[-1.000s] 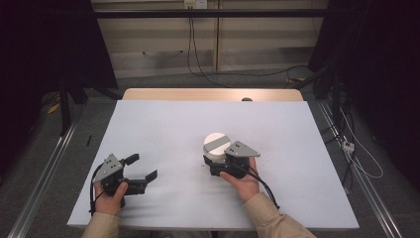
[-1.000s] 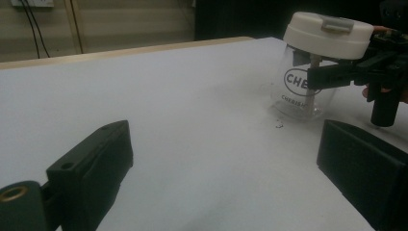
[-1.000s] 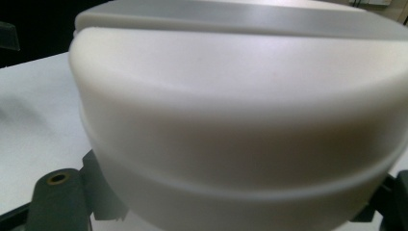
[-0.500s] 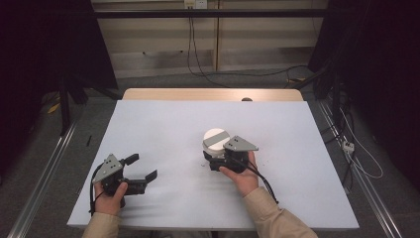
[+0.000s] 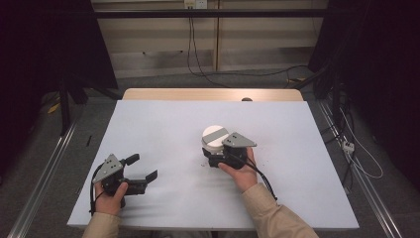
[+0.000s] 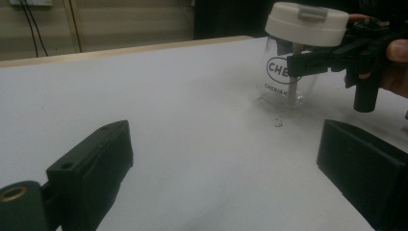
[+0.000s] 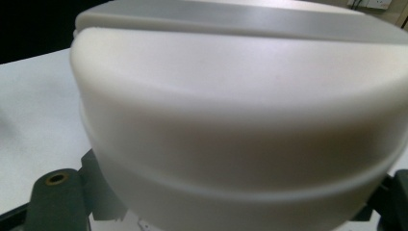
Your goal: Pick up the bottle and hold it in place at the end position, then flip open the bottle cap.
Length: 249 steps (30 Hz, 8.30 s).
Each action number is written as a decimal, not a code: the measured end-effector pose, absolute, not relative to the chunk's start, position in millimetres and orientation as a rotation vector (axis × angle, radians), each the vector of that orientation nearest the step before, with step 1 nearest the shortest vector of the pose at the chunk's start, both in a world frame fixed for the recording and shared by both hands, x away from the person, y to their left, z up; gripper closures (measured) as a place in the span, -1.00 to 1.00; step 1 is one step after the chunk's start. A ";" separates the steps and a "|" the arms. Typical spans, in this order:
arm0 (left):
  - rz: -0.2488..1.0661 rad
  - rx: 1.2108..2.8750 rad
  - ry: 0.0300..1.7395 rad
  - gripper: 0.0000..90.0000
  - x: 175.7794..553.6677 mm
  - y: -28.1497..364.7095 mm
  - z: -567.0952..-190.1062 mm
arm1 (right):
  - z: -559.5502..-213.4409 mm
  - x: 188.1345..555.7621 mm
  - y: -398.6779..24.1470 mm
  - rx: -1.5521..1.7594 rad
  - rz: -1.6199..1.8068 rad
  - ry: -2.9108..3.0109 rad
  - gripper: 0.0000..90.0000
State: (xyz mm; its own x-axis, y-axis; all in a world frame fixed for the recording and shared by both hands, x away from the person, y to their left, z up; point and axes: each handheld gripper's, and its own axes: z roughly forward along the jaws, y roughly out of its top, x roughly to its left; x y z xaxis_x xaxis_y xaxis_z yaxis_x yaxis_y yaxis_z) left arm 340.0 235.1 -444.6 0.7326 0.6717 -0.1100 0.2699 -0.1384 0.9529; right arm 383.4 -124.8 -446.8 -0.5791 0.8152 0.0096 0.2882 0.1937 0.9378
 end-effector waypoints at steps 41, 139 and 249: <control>0.406 1.717 0.754 -0.89 340.2 235.4 -445.5 | -446.0 411.8 -120.3 1.042 1.398 1.963 -0.59; 0.354 1.755 0.719 -0.90 358.8 197.0 -439.8 | -460.5 429.4 -118.4 1.032 1.380 1.979 -0.59; 0.218 1.903 0.765 1.00 430.7 97.9 -401.0 | -462.3 428.8 -117.3 1.040 1.358 1.989 -0.59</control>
State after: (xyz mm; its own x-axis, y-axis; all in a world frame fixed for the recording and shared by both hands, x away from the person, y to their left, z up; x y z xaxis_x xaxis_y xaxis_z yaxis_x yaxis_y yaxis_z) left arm 430.7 97.9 -401.0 0.7813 0.5966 -0.1835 0.4103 -0.2693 0.8713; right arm 428.8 -117.3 -462.3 -0.5747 0.8183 0.0080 0.3054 0.2053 0.9298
